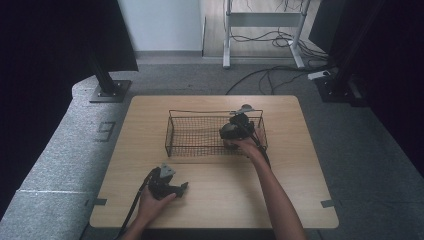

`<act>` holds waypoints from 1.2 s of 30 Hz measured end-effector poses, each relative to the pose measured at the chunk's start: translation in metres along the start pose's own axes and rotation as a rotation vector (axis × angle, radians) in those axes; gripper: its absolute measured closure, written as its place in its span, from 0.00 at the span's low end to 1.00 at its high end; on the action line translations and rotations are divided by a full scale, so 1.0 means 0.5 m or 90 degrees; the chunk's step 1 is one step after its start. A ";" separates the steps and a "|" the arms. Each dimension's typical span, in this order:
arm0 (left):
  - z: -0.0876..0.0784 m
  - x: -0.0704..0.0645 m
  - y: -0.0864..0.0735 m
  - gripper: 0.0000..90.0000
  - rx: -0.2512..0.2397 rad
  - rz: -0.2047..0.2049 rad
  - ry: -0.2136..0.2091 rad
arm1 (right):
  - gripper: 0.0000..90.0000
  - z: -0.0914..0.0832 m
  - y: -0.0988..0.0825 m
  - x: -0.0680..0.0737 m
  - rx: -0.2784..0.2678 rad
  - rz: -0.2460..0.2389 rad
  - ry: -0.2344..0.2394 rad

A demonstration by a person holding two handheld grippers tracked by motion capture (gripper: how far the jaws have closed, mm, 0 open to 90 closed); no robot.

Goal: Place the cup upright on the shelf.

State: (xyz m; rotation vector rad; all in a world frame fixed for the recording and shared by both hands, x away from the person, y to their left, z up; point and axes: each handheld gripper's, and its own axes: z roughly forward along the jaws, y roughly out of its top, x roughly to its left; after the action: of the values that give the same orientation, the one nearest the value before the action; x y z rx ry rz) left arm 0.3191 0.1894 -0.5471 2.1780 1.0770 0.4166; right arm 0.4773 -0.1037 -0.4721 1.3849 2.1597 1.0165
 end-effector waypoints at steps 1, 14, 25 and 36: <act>0.000 0.000 0.000 0.16 0.000 0.000 0.000 | 0.14 -0.002 -0.001 -0.001 -0.002 0.000 0.004; 0.000 0.000 0.000 0.16 0.000 0.000 0.000 | 0.14 -0.013 -0.004 -0.014 0.002 0.007 -0.001; 0.000 0.000 0.000 0.16 0.000 0.001 0.000 | 0.14 -0.042 -0.004 -0.020 -0.031 0.017 -0.003; 0.000 0.000 0.000 0.16 0.001 0.001 0.001 | 0.14 -0.096 -0.019 -0.020 -0.089 0.013 0.025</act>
State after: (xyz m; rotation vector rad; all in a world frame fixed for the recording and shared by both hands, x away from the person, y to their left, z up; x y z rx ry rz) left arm 0.3190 0.1894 -0.5471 2.1793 1.0771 0.4175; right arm 0.4448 -0.1327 -0.4481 1.3346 2.0615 1.1872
